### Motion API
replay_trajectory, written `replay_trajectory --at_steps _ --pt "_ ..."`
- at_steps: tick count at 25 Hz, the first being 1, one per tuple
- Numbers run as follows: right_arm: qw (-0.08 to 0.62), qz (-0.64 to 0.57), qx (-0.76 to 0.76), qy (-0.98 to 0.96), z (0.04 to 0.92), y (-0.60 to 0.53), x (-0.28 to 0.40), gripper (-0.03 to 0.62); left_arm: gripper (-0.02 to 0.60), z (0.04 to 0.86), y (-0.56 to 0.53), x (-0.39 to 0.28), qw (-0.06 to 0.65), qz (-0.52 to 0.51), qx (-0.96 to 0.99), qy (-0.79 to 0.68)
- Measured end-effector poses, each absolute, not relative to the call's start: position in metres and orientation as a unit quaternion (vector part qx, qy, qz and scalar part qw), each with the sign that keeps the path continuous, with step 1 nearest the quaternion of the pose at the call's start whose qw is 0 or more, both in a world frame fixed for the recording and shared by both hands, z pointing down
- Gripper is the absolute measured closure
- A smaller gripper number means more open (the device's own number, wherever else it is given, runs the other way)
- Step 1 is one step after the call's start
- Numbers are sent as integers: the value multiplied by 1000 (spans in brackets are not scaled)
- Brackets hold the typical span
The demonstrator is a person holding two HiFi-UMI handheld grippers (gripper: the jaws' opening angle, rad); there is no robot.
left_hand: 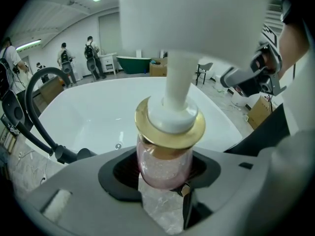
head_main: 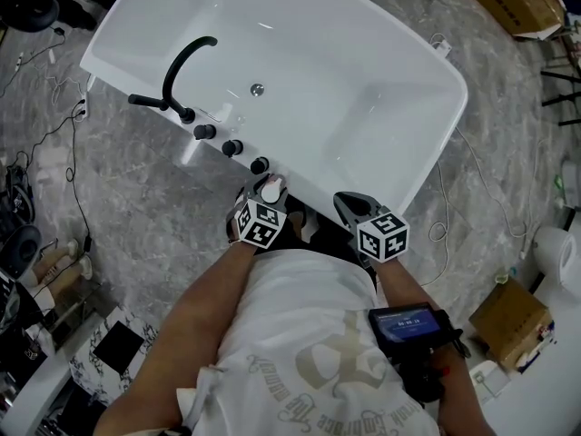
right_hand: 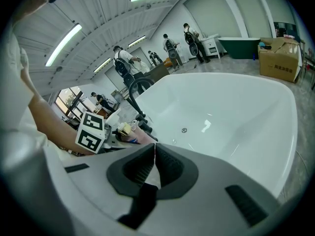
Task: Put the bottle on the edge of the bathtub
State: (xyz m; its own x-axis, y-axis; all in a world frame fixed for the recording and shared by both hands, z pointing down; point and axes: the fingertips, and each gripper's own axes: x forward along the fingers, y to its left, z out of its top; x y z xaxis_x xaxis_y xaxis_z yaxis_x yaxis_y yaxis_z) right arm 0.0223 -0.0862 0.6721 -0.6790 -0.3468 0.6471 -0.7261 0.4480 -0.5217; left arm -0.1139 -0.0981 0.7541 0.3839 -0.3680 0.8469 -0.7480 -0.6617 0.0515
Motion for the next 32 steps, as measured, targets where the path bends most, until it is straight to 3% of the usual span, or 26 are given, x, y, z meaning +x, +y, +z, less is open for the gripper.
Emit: replay_trajectory --at_steps 7,20,32 --pt "232 409 336 -816 670 -84 22 588 351 754 -99 -119 221 437 801 -344" --pt "227 405 332 -821 675 -76 18 588 267 760 -86 -126 232 437 794 -353" --pt "227 390 310 -837 668 -59 9 588 253 744 -63 -142 241 421 789 -376"
